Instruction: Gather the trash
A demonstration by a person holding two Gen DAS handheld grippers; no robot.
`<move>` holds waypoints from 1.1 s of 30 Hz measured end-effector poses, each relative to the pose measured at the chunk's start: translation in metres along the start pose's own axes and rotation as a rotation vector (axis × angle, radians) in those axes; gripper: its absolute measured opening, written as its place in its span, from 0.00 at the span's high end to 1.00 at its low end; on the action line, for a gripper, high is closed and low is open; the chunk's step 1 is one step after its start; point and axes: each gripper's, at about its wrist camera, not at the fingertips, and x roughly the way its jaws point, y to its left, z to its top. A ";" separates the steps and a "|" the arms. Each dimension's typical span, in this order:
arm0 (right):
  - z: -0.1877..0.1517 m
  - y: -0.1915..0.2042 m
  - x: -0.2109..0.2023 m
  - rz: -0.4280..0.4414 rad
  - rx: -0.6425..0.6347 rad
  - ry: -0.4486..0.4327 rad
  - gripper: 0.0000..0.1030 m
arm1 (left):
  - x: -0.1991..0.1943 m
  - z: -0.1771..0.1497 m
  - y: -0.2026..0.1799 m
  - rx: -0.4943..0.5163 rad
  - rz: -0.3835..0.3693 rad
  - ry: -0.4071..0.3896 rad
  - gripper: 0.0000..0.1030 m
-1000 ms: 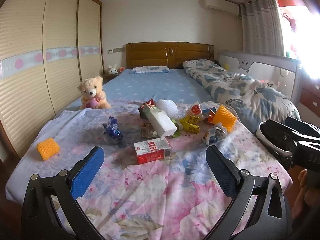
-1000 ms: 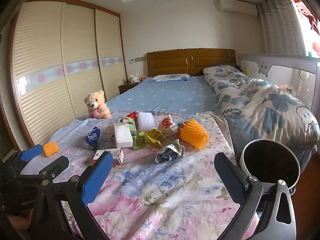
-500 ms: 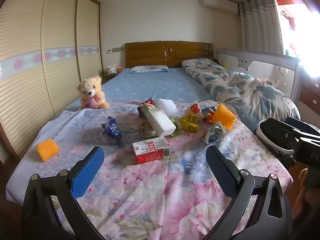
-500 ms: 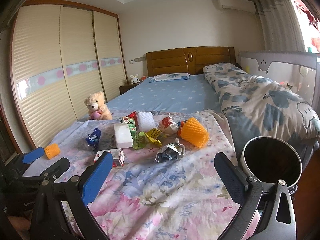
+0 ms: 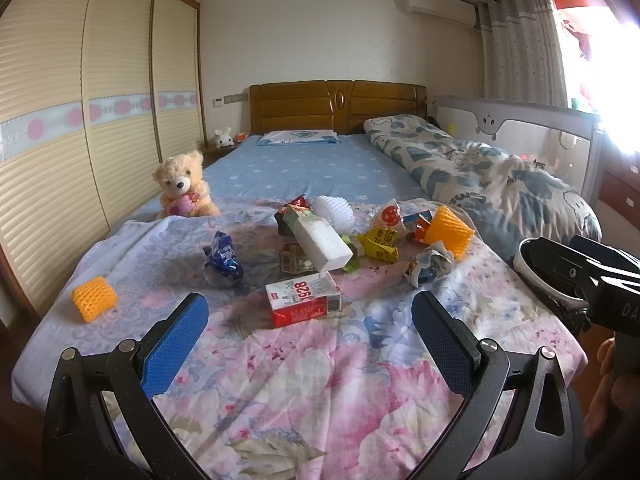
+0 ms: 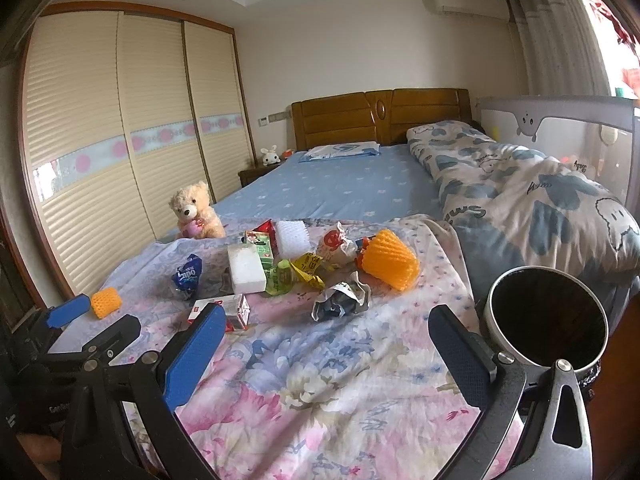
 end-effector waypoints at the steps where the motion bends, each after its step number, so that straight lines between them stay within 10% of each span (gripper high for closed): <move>1: 0.000 0.000 0.000 0.001 0.001 0.001 0.01 | 0.000 0.000 0.001 -0.001 0.000 -0.001 0.00; 33: -0.018 0.002 0.019 0.022 0.042 0.063 0.01 | 0.026 -0.008 0.011 -0.001 -0.009 0.077 0.00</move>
